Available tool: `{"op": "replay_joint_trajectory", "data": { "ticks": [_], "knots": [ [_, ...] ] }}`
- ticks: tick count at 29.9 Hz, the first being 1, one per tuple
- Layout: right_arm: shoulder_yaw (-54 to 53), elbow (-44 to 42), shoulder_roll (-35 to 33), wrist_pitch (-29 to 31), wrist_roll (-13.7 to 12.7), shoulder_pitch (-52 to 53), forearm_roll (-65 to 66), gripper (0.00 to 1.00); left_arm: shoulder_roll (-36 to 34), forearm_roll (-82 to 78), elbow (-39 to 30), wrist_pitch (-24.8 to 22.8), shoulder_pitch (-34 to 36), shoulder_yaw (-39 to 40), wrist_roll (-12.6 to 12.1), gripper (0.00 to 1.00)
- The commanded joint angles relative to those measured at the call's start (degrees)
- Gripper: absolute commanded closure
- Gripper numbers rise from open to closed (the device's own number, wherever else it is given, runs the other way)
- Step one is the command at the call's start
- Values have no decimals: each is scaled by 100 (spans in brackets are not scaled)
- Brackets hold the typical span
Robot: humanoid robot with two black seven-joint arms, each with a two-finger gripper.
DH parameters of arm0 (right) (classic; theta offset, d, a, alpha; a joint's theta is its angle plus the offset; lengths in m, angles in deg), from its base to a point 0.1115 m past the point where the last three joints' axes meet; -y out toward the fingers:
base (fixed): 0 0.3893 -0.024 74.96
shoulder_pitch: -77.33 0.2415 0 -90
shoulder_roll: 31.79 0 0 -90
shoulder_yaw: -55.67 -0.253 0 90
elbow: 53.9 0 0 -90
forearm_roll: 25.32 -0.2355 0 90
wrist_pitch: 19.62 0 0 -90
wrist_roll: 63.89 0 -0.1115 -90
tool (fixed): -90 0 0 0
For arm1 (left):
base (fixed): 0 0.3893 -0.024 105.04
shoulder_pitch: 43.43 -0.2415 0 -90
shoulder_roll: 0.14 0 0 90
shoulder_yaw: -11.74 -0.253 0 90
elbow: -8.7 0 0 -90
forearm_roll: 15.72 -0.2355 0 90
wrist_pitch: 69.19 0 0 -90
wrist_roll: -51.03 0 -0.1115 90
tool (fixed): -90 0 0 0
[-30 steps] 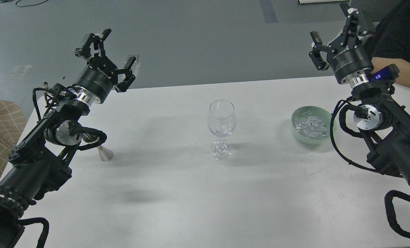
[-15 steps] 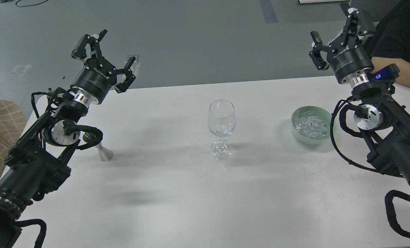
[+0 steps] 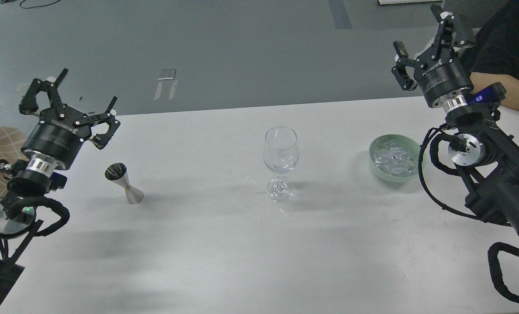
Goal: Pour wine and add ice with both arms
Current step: 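Lower the left gripper toward the steel jigger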
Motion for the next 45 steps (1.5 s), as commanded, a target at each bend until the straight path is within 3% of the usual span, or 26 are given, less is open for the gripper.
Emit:
{"op": "replay_joint_trajectory", "data": {
  "ticks": [1, 3, 9, 18, 23, 30, 34, 38, 45],
  "knots": [
    [14, 9, 6, 0, 0, -39, 0, 0, 16, 403, -612, 90, -948, 697, -98, 1],
    [14, 9, 15, 0, 8, -75, 9, 0, 33, 817, -1000, 134, -1503, 1006, -239, 1],
    [32, 9, 24, 0, 0, -92, 0, 0, 200, 1055, -1651, 547, -2742, 1314, -266, 1],
    [41, 9, 59, 0, 0, -119, 9, 0, 1157, 1003, -1784, 547, -3403, 1447, -292, 1],
    [41, 9, 68, 0, 0, -110, 0, 0, 1563, 607, -1731, 591, -3395, 1385, -249, 2],
    [41, 9, 68, 0, 0, -110, 9, 0, 2195, 168, -1530, 1171, -3114, 1385, -301, 2],
    [41, 9, 59, 0, 0, -110, 9, 0, 2248, 168, -1090, 1277, -2771, 1376, -354, 1],
    [41, 9, 67, 0, 0, -119, 9, 0, 2336, 168, -730, 1312, -2464, 1394, -556, 0],
    [41, 9, 59, 0, 0, -119, 9, 0, 2371, -149, -668, 1347, -2305, 1376, -547, 0]
  ]
}}
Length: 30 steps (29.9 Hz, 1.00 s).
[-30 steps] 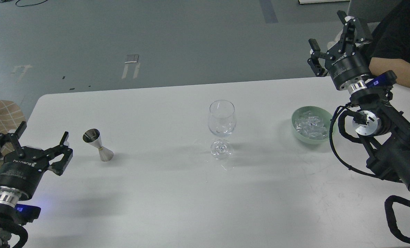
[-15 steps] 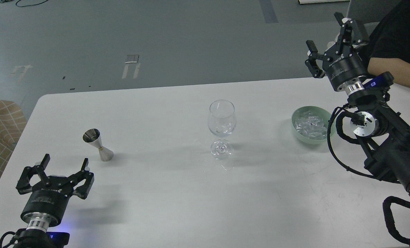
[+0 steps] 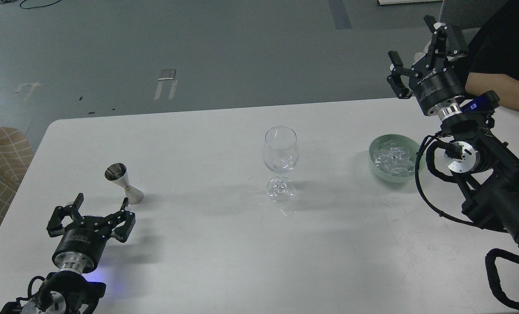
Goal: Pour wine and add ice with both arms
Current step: 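Lower the left gripper toward the steel jigger, then close the left gripper around the steel jigger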
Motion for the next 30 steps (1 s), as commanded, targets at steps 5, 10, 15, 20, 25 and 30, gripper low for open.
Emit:
{"op": "replay_joint_trajectory", "data": {
  "ticks": [5, 10, 15, 20, 25, 30],
  "knots": [
    [0, -9, -6, 0, 0, -9, 0, 0, 100, -151, 153, 236, 292, -12, -12, 0],
    [0, -1, -14, 0, 0, 0, 0, 0, 171, -168, 522, 246, 582, -29, -73, 0],
    [0, -1, -23, 0, 0, -26, 0, 0, 206, -168, 629, 254, 715, -38, -214, 0],
    [0, 8, -32, 0, 0, -35, 0, 0, 364, -177, 672, 254, 794, -38, -231, 0],
    [0, 8, -32, 0, -9, -27, 0, 0, 417, -186, 795, 263, 925, -187, -214, 0],
    [0, -1, -32, 0, -9, -27, 0, 0, 400, -177, 1129, 211, 1180, -214, -284, 0]
  ]
}}
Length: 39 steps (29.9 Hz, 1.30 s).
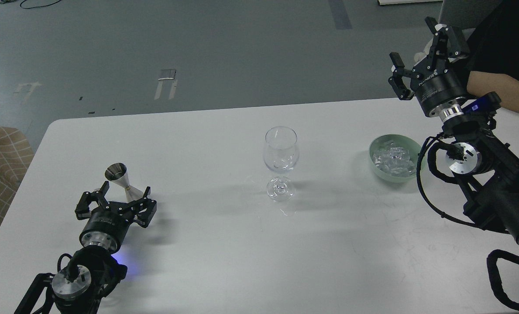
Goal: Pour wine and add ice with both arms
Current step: 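Close the left gripper around the steel jigger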
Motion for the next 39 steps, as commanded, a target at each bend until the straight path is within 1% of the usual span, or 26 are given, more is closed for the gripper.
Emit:
{"op": "replay_joint_trajectory", "data": {
  "ticks": [1, 2, 4, 6, 9, 11, 14, 15, 18, 23, 24, 25, 33, 36, 38, 39],
  "knots": [
    [0, -7, 1, 0, -1, 7, 0, 0, -5, 7, 275, -45, 219, -4, -82, 0],
    [0, 1, 1, 0, -1, 7, 0, 0, -5, 15, 319, -45, 264, -4, -108, 0],
    [0, 1, 1, 0, -1, -2, 0, 0, 13, 7, 451, -89, 395, 5, -257, 1],
    [0, -7, 1, 0, -1, -2, 0, 0, 13, 7, 530, -124, 474, 14, -354, 1],
    [0, 1, 1, 0, -1, -2, 0, 0, -5, 15, 574, -212, 492, 14, -407, 1],
    [0, 1, 1, 0, -1, -2, 0, 0, -14, 7, 662, -265, 519, 5, -399, 3],
    [0, 1, 1, 0, -1, -2, 0, 0, -14, -2, 742, -283, 536, -4, -390, 14],
    [0, 1, 1, 0, -1, -2, 0, 0, -22, -28, 742, -300, 536, -4, -390, 21],
    [0, 1, 1, 0, -1, 7, 0, 0, -22, -81, 759, -423, 528, -4, -381, 29],
    [0, -7, 10, 0, -1, 7, 0, 0, -22, -81, 794, -450, 536, 5, -346, 31],
    [0, 1, 10, 0, -1, 7, 0, 0, -22, -81, 820, -458, 536, 5, -346, 31],
    [0, 1, 10, 0, -1, 7, 0, 0, -22, -81, 873, -485, 563, 5, -381, 34],
    [0, 10, 1, 0, -1, 7, 0, 0, -14, -73, 1032, -617, 589, 5, -372, 36],
    [0, 10, 1, 0, -10, 7, 0, 0, -14, -73, 1093, -722, 615, 22, -355, 39],
    [9, 10, 1, 0, -10, 7, 0, 0, -14, -73, 1119, -801, 650, 22, -363, 44],
    [9, 10, 1, 0, -10, 7, 0, 0, -14, -73, 1120, -801, 651, 22, -363, 44]
  ]
}}
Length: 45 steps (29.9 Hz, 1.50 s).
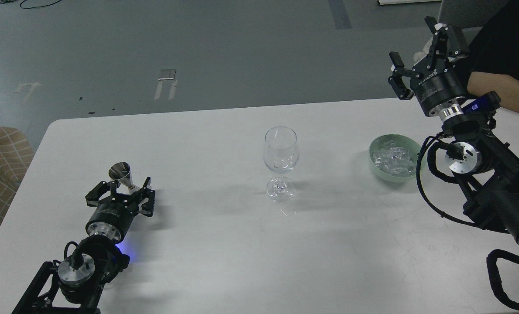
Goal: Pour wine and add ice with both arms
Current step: 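Close the left gripper around the steel jigger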
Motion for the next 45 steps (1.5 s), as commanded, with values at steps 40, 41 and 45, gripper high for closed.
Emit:
{"op": "replay_joint_trajectory", "data": {
  "ticks": [40, 41, 45],
  "knots": [
    [61, 61, -123, 0, -1, 0, 0, 0, 238, 9, 407, -540, 145, 37, -30, 97],
    [61, 61, -123, 0, 8, 0, 0, 0, 256, 9, 407, -575, 145, 37, -30, 100],
    [61, 61, -123, 0, -1, 0, 0, 0, 265, 26, 407, -585, 154, 37, -30, 100]
  ]
}}
